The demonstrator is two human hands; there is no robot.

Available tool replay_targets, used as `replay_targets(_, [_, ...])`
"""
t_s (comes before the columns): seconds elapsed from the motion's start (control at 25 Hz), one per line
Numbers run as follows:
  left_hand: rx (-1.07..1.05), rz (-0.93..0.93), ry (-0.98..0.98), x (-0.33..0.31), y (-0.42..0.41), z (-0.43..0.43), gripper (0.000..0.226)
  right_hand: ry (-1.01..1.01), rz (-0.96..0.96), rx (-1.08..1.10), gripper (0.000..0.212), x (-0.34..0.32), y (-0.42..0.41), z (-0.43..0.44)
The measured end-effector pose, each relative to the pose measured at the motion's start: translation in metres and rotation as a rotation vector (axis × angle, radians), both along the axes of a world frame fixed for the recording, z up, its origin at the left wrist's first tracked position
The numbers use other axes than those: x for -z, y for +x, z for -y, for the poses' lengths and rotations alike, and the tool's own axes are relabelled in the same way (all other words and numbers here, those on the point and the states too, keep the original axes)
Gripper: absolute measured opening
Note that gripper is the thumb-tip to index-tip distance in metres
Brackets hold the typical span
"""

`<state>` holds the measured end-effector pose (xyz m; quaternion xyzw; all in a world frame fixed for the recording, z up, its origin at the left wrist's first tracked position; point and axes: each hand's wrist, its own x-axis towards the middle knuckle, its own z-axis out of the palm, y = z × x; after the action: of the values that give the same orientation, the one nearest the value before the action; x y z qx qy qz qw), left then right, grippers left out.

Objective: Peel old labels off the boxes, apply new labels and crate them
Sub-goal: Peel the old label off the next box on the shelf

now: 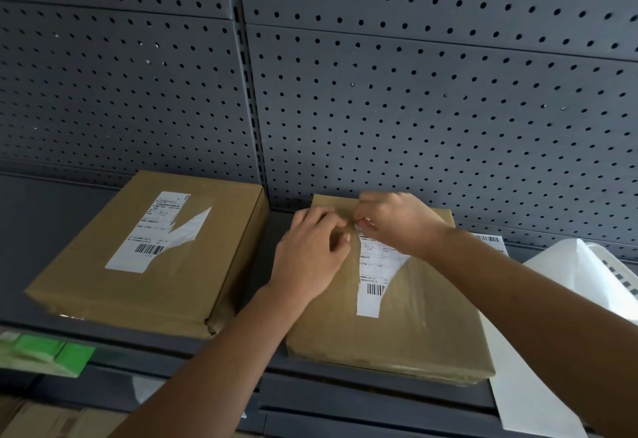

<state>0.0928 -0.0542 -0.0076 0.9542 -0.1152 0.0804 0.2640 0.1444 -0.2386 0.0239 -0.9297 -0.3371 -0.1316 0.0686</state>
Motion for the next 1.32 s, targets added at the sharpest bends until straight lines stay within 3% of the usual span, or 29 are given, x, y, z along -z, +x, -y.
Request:
replay_targets(0.16, [-0.001,-0.004,0.005,0.001,0.001,0.000,0.027,-0.058,0.012,-0.021,0.002,0.002,0.004,-0.003])
replay_targets(0.4, [0.002,0.002,-0.022,0.001,0.001,0.000,0.028,0.077,-0.135,0.036,0.004,-0.002,0.000,0.008])
replay_targets(0.8, [-0.015,0.006,0.011,0.004,0.002,0.001,0.024,-0.205,-0.158,-0.003,0.016,-0.018,0.007,-0.012])
replay_targets(0.92, [-0.011,0.005,0.002,0.004,0.002,0.000,0.026,-0.106,-0.190,-0.003,0.009,-0.011,0.005,-0.005])
replay_targets(1.12, [-0.009,0.009,-0.023,0.004,0.002,-0.001,0.030,0.234,-0.183,0.008,0.004,-0.005,-0.004,0.014])
replay_targets(1.24, [-0.012,0.012,-0.022,0.004,0.002,-0.001,0.028,0.163,-0.204,-0.009,0.015,-0.002,-0.005,0.015])
replay_targets(1.32, [-0.011,0.015,-0.026,0.004,0.002,0.000,0.026,0.123,-0.146,-0.019,0.011,0.004,-0.004,0.012])
